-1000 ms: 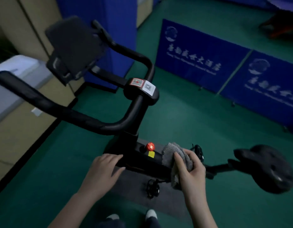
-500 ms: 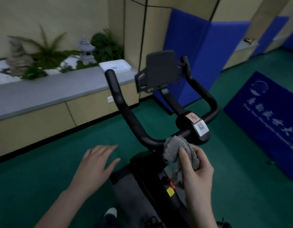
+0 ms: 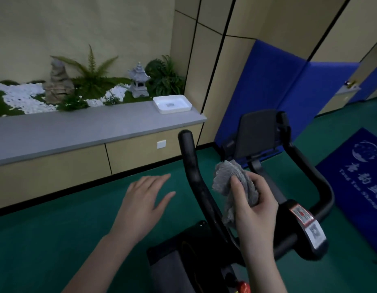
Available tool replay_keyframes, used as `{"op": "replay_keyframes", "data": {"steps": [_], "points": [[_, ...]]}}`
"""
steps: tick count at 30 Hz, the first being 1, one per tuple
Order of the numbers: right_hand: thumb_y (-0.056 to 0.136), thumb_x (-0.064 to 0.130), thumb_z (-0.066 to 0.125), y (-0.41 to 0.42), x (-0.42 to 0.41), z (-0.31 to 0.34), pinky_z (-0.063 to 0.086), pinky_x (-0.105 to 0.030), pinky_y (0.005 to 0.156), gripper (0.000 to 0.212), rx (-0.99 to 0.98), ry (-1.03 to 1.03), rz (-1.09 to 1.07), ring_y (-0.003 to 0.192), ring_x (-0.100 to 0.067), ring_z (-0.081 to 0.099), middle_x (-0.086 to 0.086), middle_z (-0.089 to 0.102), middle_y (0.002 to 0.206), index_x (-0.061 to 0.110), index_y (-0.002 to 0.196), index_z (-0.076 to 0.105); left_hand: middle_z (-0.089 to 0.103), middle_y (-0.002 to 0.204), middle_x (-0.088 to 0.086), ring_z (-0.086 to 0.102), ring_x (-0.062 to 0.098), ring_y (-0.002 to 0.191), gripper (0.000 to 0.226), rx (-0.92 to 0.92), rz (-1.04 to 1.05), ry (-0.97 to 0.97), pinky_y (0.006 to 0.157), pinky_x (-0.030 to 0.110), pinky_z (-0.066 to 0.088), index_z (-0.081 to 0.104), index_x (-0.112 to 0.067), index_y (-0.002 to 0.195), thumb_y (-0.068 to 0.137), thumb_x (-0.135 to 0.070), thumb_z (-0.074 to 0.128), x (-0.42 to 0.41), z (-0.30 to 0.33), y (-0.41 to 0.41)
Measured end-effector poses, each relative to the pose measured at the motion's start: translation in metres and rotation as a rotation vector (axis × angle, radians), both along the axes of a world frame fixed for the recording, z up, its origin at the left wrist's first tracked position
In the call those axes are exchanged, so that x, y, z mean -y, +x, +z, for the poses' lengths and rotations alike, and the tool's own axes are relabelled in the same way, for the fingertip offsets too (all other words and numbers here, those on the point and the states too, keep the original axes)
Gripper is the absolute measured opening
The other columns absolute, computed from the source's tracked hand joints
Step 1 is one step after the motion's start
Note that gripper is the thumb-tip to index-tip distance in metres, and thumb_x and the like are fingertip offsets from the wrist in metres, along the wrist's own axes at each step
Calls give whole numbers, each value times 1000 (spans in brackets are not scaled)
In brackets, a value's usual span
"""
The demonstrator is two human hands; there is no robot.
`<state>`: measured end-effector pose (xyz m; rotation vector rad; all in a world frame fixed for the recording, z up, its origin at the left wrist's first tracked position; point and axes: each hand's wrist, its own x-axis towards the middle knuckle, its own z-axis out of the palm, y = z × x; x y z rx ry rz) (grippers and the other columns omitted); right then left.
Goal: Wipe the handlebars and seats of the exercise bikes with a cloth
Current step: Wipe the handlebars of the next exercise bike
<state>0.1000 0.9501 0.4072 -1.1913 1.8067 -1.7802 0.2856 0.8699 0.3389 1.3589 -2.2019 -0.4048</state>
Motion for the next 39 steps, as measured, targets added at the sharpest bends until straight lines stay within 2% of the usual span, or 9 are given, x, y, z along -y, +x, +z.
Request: {"op": "replay_keyframes", "data": {"steps": [8, 13, 17, 19, 22, 26, 33, 37, 39], "points": [[90, 12, 64, 23, 83, 23, 48, -26, 74, 8, -268, -92, 17, 84, -12, 63, 1, 66, 90, 14, 97, 65, 51, 128, -17, 40, 0, 120, 59, -211, -64, 46, 104, 21, 25, 36, -31, 142, 91, -60, 33, 53, 12, -13], [88, 12, 66, 28, 132, 38, 40, -9, 79, 13, -532, -82, 33, 91, -4, 56, 1, 60, 97, 13, 101, 67, 52, 121, -24, 45, -2, 117, 62, -423, -85, 148, 106, 30, 35, 36, -37, 141, 86, -64, 37, 62, 9, -28], [89, 14, 66, 27, 146, 30, 46, -29, 88, 16, -661, 115, 254, 102, -18, 55, 0, 59, 105, 13, 105, 69, 57, 117, -21, 51, -1, 116, 61, -579, -81, 249, 104, 27, 39, 34, -43, 138, 81, -63, 43, 59, 2, -36], [91, 16, 64, 21, 141, 25, 46, -32, 90, 19, -676, 136, 303, 104, -18, 56, 2, 60, 106, 16, 109, 69, 59, 112, -22, 54, -5, 110, 59, -663, -80, 280, 99, 20, 41, 35, -45, 135, 80, -60, 47, 58, 3, -39], [92, 17, 63, 13, 136, 24, 45, -27, 93, 23, -676, 125, 316, 106, -18, 56, 2, 59, 109, 18, 115, 68, 59, 104, -27, 56, -8, 101, 48, -781, -68, 329, 90, 10, 42, 41, -49, 126, 84, -40, 62, 58, 5, -43], [92, 12, 62, 17, 146, 27, 41, -26, 93, 25, -845, 136, 386, 105, -22, 50, -4, 59, 110, 16, 116, 69, 62, 95, -20, 59, -5, 91, 53, -932, -39, 396, 86, 12, 46, 48, -46, 117, 83, -11, 70, 59, 7, -48], [99, 23, 50, 14, 135, 14, 49, -30, 84, 29, -635, 239, 292, 99, -16, 62, -3, 68, 105, 18, 125, 60, 67, 95, 2, 66, 13, 90, 49, -1112, -95, 521, 87, 20, 49, 54, -24, 122, 82, 1, 67, 61, 11, -51], [101, 24, 44, 18, 141, 10, 45, -10, 64, 20, -463, 299, 251, 78, 5, 61, 9, 67, 84, 20, 110, 61, 66, 92, -1, 65, 11, 86, 49, -1144, -112, 539, 85, 19, 48, 55, -29, 118, 83, 3, 65, 60, 13, -51], [101, 24, 44, 17, 143, 10, 43, -7, 62, 18, -337, 310, 263, 75, 11, 59, 15, 66, 83, 23, 105, 61, 67, 90, -5, 65, 10, 85, 49, -1159, -109, 534, 84, 18, 48, 56, -31, 115, 83, 4, 65, 59, 14, -52]]}}
